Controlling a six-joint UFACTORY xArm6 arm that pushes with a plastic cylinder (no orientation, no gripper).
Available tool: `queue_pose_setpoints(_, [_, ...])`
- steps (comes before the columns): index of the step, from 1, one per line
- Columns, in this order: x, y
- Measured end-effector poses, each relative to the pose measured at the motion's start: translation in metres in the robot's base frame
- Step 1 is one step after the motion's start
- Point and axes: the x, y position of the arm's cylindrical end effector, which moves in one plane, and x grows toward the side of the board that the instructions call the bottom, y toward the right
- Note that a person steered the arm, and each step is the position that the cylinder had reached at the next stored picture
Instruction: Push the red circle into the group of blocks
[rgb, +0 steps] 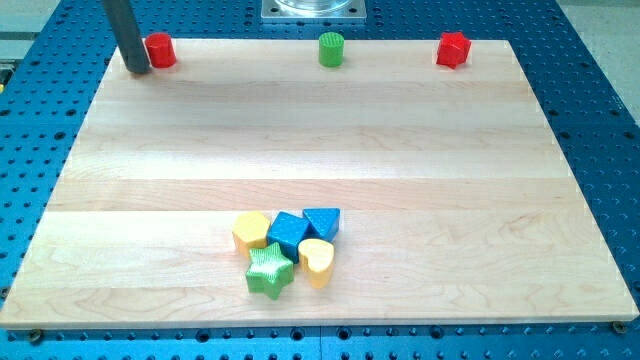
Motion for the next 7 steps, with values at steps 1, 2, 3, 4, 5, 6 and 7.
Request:
queue_pose_setpoints(1, [-0.034,-0.023])
queue_pose_setpoints(2, [-0.045,0.024])
queue_pose_setpoints(3, [0.048,0.085])
queue_pose_setpoints(4, [0.092,0.092])
queue_pose_setpoints(5, [0.055,0.068])
queue_pose_setpoints(6, [0.050,0.137])
queue_pose_setpoints(7, [0.111,0.200])
